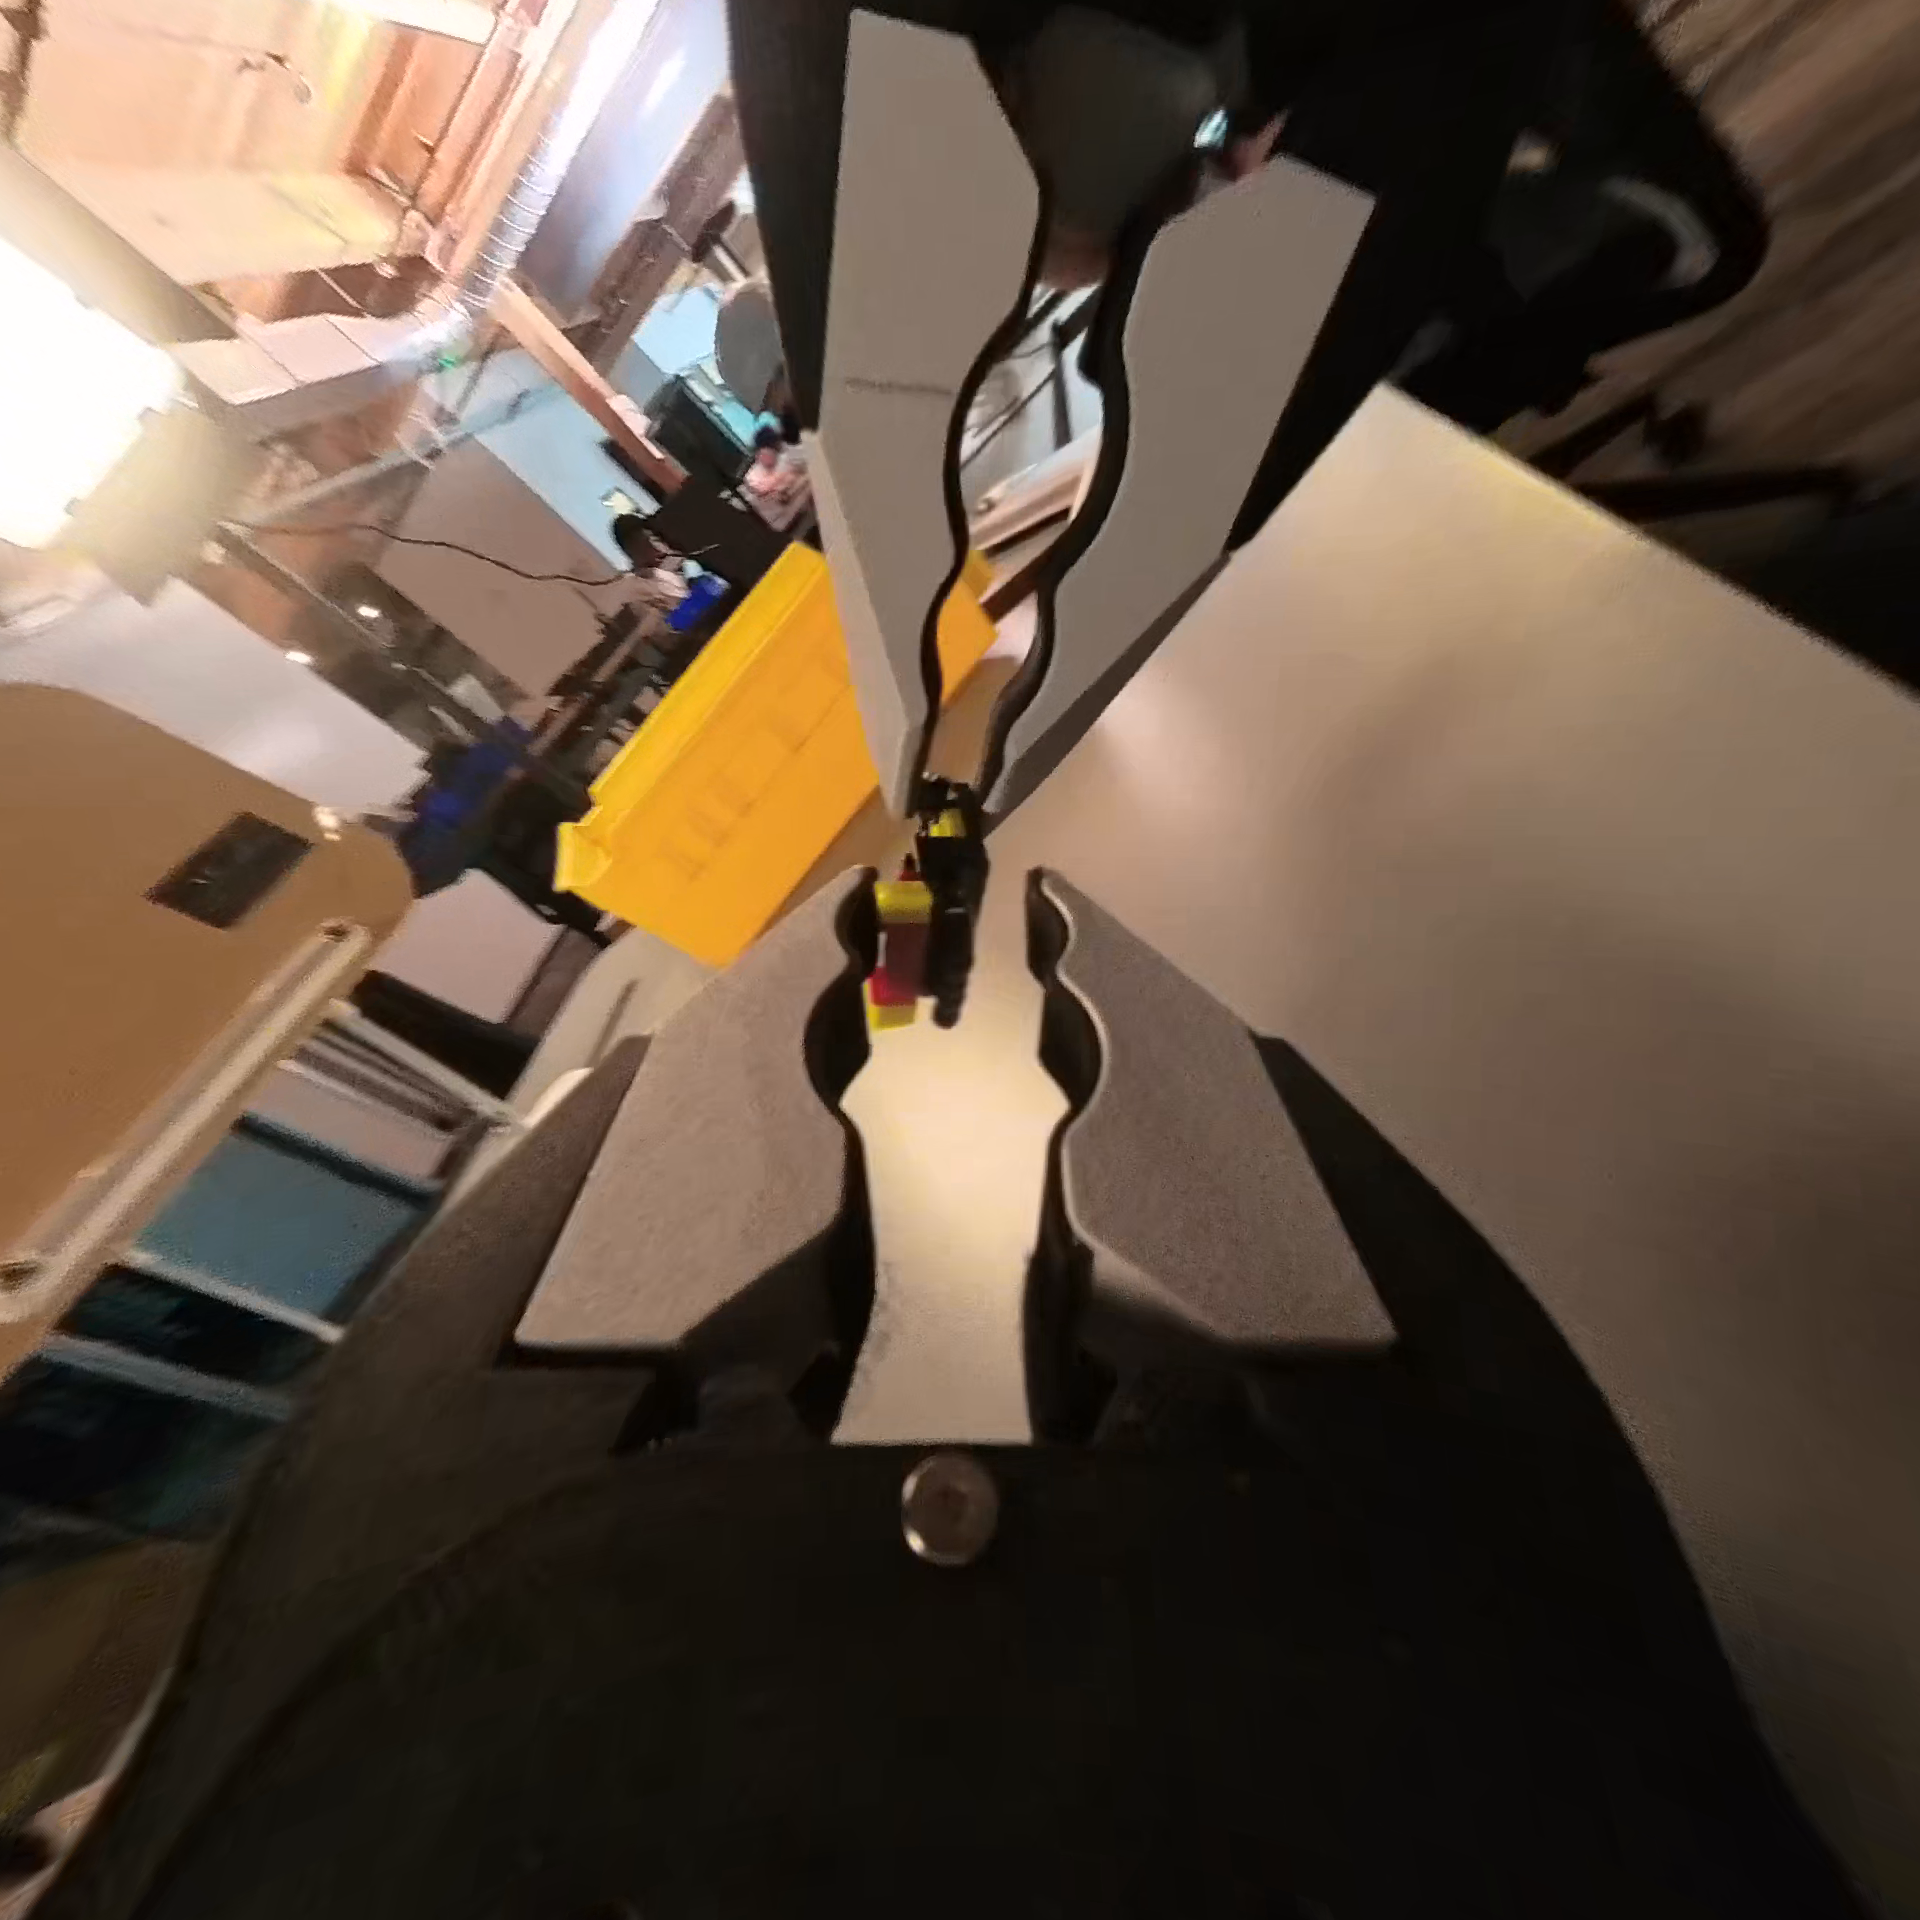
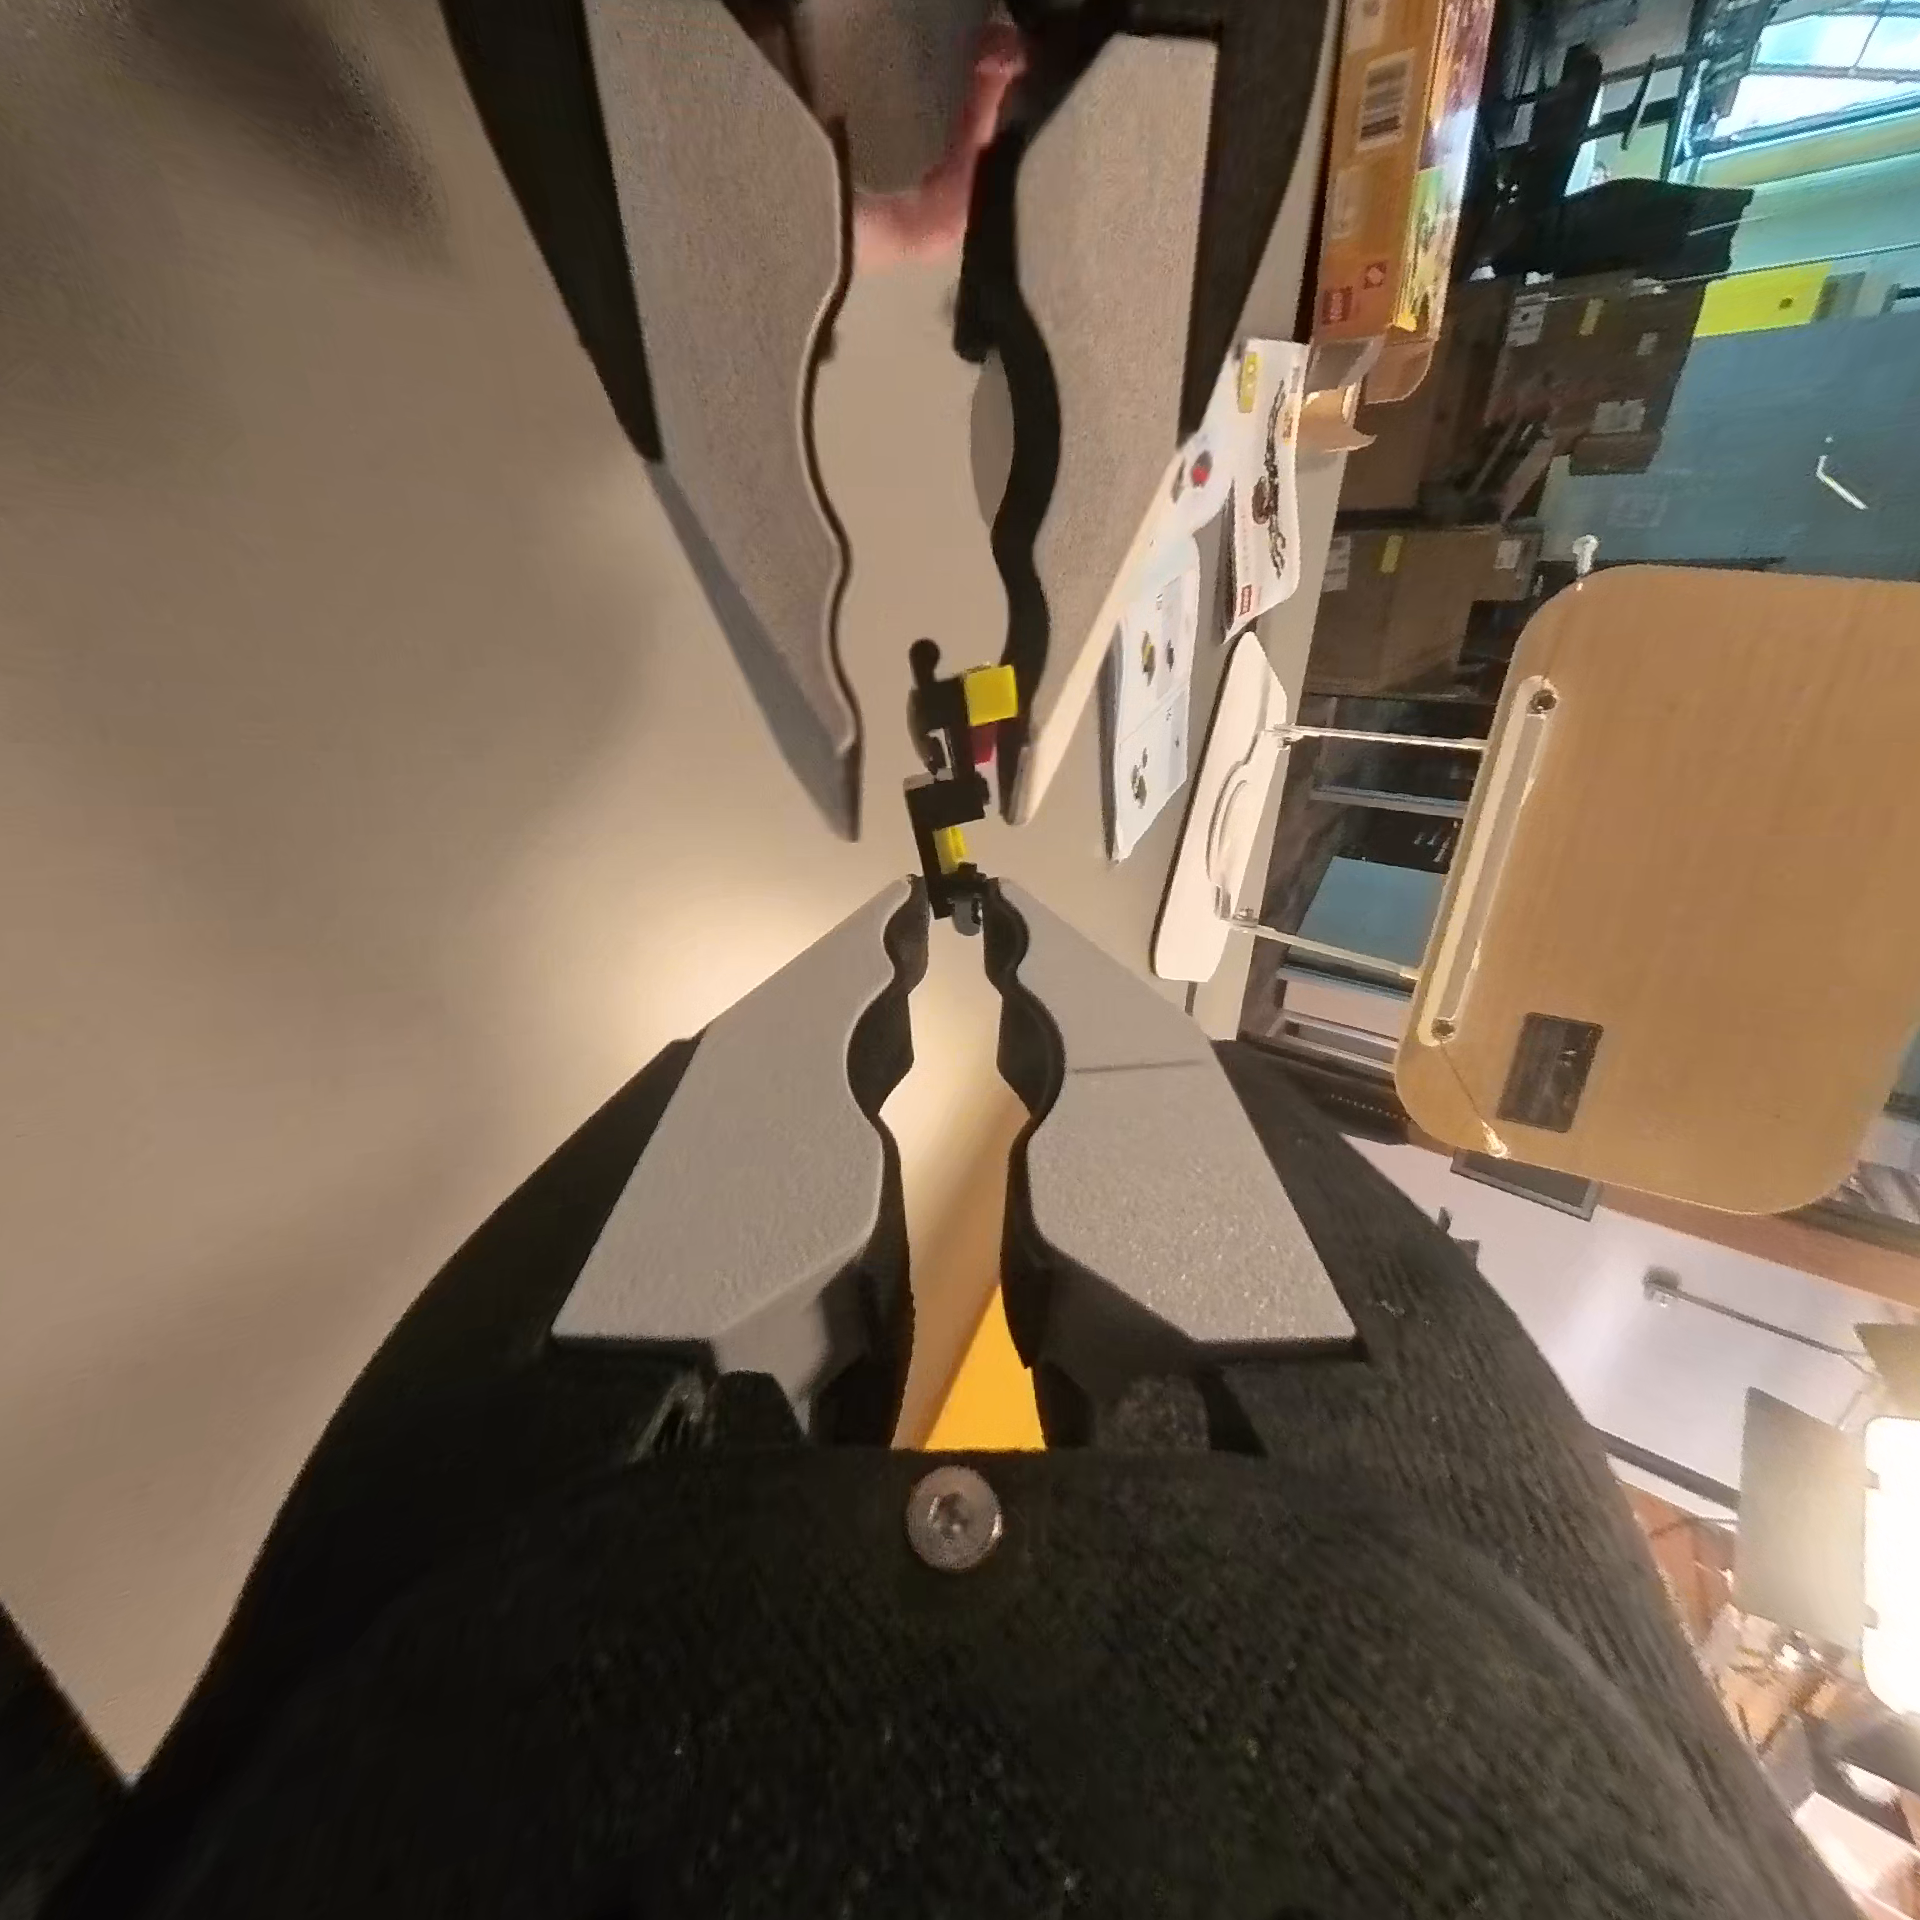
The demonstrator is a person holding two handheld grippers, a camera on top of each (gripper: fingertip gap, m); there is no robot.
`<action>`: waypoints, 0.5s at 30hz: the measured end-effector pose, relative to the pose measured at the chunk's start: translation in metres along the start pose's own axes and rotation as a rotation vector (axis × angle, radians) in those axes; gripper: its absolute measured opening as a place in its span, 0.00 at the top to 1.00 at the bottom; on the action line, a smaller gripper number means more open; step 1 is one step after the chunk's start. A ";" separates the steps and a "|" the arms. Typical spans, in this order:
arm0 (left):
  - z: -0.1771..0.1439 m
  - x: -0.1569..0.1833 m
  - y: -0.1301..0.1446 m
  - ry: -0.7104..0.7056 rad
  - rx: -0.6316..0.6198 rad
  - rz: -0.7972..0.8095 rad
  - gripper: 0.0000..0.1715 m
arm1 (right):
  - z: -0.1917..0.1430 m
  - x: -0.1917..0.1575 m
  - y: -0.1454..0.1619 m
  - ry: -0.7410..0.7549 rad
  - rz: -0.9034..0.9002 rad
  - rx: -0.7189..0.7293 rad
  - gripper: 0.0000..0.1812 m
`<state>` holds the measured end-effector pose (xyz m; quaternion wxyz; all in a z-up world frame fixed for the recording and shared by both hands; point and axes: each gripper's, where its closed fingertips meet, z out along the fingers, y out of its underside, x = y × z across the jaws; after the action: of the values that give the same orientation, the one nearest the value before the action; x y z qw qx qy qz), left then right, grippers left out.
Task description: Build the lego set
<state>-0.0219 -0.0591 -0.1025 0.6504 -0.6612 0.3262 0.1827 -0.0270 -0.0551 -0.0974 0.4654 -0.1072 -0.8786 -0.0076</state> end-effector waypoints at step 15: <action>0.002 0.007 0.003 0.030 -0.053 0.108 0.91 | 0.001 -0.010 0.005 -0.041 -0.102 -0.064 0.95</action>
<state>-0.0185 -0.0580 -0.1100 0.6170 -0.6622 0.3661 0.2164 -0.0211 -0.0519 -0.1069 0.4426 -0.0770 -0.8916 -0.0572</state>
